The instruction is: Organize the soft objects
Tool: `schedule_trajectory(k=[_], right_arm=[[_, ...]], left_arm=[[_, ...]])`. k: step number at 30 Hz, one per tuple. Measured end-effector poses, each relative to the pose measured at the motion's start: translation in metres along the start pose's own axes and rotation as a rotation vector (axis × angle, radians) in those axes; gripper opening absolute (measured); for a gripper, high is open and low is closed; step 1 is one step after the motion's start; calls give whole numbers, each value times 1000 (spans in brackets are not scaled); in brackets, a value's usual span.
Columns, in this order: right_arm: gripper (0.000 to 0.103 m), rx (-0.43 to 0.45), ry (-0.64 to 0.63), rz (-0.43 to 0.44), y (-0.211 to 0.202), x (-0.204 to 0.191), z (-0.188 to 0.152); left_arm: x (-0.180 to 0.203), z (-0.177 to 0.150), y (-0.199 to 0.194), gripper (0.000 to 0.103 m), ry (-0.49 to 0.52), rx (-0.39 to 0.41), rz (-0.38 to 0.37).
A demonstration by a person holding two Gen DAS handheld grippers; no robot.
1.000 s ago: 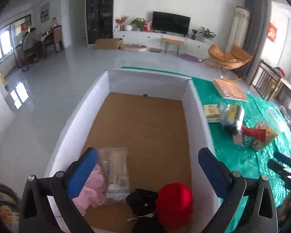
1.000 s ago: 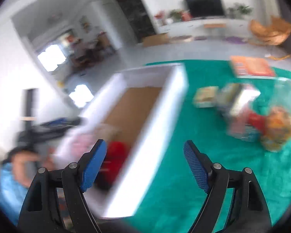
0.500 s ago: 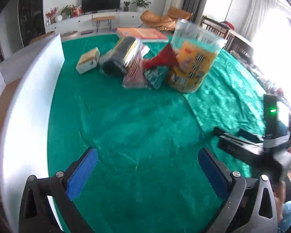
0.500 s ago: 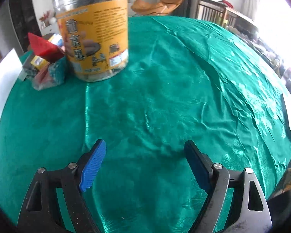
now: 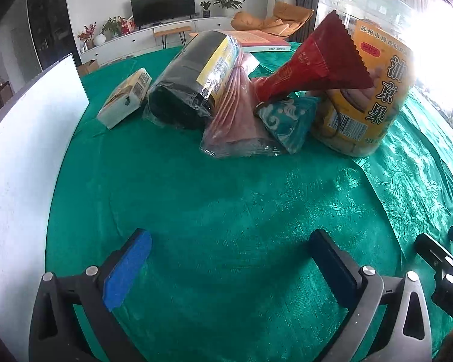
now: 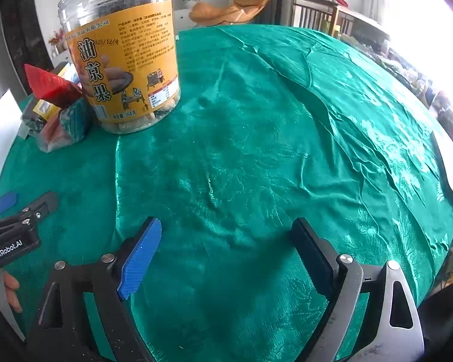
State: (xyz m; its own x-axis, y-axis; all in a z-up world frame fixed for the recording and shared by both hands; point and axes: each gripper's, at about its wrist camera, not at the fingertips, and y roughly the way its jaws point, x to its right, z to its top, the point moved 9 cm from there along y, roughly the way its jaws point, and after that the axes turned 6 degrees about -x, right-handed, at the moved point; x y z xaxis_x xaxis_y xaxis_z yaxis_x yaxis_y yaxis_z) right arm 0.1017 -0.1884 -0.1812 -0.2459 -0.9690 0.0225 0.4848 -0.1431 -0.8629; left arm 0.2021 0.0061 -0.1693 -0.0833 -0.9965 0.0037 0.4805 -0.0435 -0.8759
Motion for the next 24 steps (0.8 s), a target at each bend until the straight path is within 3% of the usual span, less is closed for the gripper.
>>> schedule_trajectory(k=[24], right_arm=[[94,16,3,-1,3,-1,2]], left_arm=[[-1,-4,-8,103,-3,3,-5]])
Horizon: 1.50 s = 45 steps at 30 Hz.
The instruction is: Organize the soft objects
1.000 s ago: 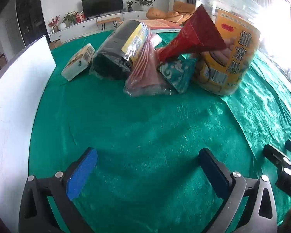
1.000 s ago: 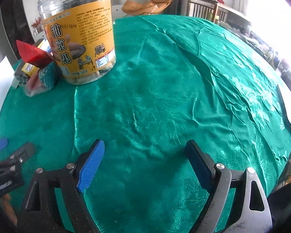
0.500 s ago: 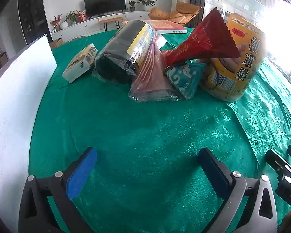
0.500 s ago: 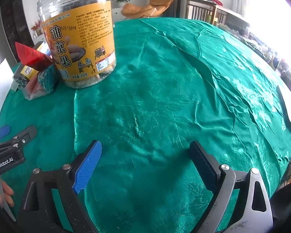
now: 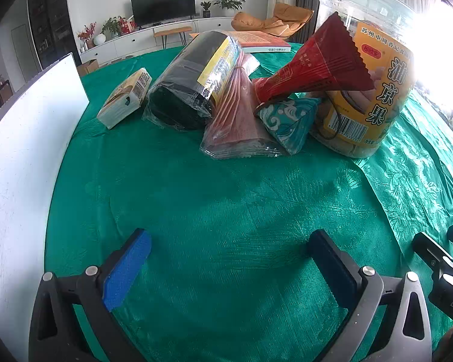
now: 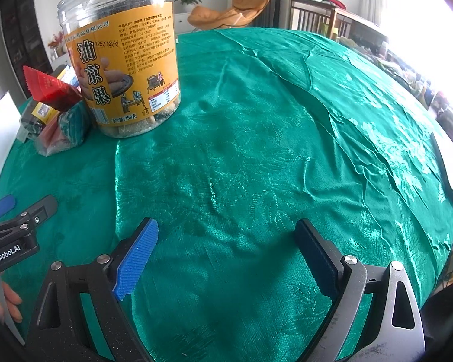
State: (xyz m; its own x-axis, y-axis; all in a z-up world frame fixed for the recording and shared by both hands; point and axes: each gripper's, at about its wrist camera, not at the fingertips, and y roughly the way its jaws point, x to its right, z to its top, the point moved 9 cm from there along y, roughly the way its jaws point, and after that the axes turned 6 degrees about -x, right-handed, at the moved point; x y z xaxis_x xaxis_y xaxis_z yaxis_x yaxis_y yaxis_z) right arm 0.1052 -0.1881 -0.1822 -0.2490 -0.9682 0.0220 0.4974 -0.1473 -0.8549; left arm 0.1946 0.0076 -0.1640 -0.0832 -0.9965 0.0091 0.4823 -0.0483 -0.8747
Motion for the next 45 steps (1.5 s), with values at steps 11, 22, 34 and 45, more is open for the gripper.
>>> schedule_trajectory(k=[11,22,34,45], right_arm=[[94,1,-2,1,0,0,0],[94,1,-3,2,0,1,0],[94,2,-4,3,0,1,1],[94,3,-5,3,1,1,0]], left_arm=[[0,0,0,103,0,0,0],[0,0,0,103,0,-1,-1],[0,0,0,103,3,-3,4],[-2,-6,-3,102,-19,-152,-16]])
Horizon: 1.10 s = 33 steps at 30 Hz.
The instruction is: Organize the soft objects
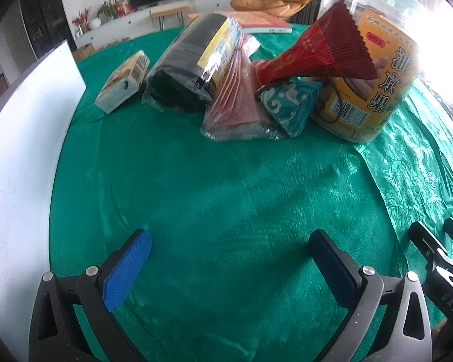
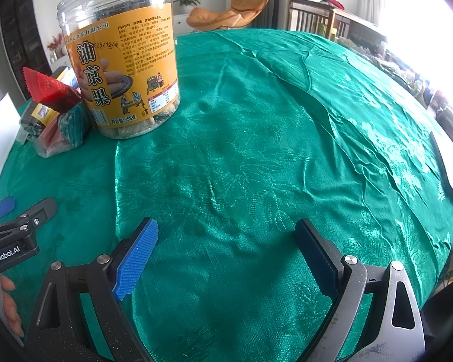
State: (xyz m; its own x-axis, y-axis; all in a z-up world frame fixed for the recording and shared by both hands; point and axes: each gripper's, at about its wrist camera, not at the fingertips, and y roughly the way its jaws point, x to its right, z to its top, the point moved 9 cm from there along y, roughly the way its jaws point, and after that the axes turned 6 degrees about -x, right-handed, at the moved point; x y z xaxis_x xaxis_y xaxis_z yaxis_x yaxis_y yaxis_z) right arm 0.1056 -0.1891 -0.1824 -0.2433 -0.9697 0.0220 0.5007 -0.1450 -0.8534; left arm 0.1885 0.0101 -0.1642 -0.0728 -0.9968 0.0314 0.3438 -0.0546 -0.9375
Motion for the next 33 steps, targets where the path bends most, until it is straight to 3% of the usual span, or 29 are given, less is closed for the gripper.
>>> schedule_trajectory(k=[1,3,5,8,10,14,15,17,18,22,25,29,31,33], right_arm=[[94,0,0,0,0,0,0],[94,0,0,0,0,0,0],[94,0,0,0,0,0,0],[94,1,0,0,0,0,0],[94,1,-1,1,0,0,0],[94,1,-3,6,0,-1,-1],[94,2,-6,9,0,-1,0],[94,2,-11,14,0,-2,0],[94,2,-12,14,0,-2,0],[93,-1,-19,17,0,-4,1],[91,34,-28,157,-18,-18,9],[91,185,-181,364,-74,-76,47],[91,210,-253,405,-87,-111,75],[90,192,-324,390,-81,-143,98]], left_arm=[[-1,2,-7,102,-27,-7,-41],[-3,14,-33,102,-50,51,-116],[-12,42,-68,102,-49,142,-125],[-24,92,-89,102,-49,187,-136],[-29,128,-74,102,-20,149,-120],[-36,168,-14,100,68,40,5],[-36,171,-5,92,67,27,-8],[-29,176,10,70,50,-2,-110],[-30,172,14,59,44,-6,-117],[-32,165,-2,51,63,52,-170],[-43,137,-27,51,79,56,-182],[-59,85,-61,51,90,45,-185],[-68,61,-72,51,57,41,-202],[-76,40,-85,51,15,50,-232]])
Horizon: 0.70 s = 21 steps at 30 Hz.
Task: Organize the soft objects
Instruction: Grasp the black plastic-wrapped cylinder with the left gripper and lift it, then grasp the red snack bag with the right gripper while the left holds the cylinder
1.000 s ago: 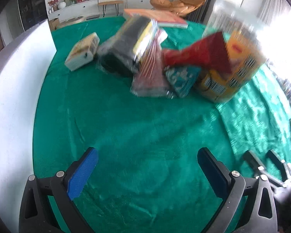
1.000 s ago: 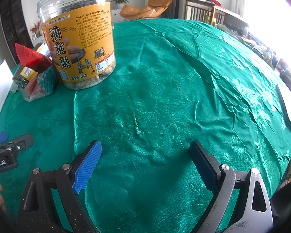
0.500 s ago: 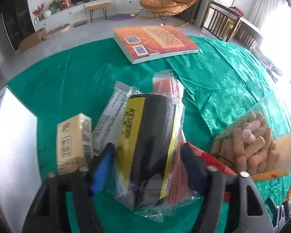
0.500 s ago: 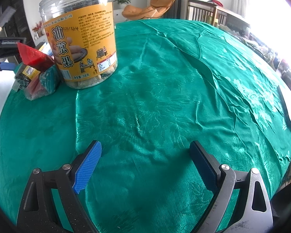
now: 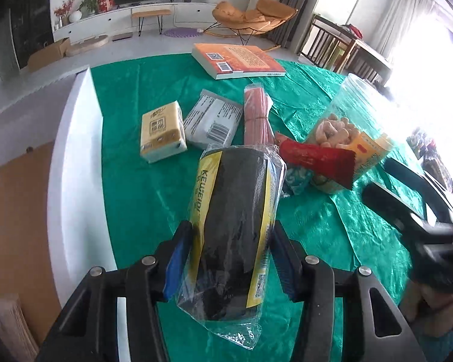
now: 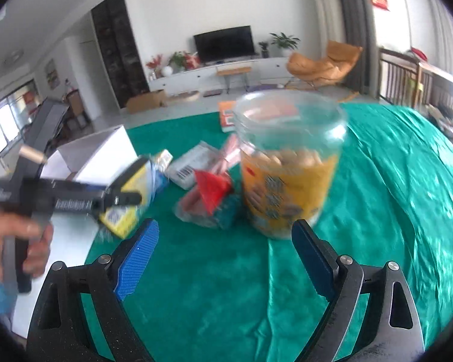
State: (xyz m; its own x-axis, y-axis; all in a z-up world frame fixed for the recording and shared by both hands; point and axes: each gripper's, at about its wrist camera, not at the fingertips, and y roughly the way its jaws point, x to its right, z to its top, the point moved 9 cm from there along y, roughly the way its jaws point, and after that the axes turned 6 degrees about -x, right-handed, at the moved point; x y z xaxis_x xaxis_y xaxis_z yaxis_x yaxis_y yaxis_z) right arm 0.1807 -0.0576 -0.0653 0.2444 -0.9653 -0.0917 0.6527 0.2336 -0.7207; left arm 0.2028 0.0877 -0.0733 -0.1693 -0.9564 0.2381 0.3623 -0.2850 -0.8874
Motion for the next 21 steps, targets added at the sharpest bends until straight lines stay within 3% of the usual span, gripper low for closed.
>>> schedule_trajectory(k=[2,3,4,5,7,9,12,16,17,18,19,21], right_arm=[[85,-65,-91,-46,33,-14,16],[73,-102,-127,-70,50,-19,17],[35,-150,-165,-102,68,-20,16],[14,-194,-192,-146,82,-18,12],[15,-215,-172,-170,91,-7,5],[14,-219,-115,-136,83,3,-8],[14,-248,-59,-99,55,19,-49],[18,-357,14,-53,32,47,-112],[25,-376,19,-50,29,54,-119],[53,-378,25,-46,26,59,-120],[74,-364,19,-41,22,64,-116],[74,-340,-4,-57,20,68,-102]], left_arm=[[-3,-14,-13,51,-36,18,-21],[-3,-18,-16,51,-43,24,-26],[-3,-23,-20,51,-48,30,-29],[-3,-27,-22,51,-50,35,-27],[1,-34,-24,51,-54,37,-29],[6,-41,-21,51,-60,31,-37],[17,-48,-15,51,-28,16,-21],[36,-59,-3,52,15,-20,9],[38,-64,5,52,14,-46,17],[39,-69,13,52,8,-72,33],[40,-74,22,52,3,-99,51],[39,-80,34,58,11,-113,80]])
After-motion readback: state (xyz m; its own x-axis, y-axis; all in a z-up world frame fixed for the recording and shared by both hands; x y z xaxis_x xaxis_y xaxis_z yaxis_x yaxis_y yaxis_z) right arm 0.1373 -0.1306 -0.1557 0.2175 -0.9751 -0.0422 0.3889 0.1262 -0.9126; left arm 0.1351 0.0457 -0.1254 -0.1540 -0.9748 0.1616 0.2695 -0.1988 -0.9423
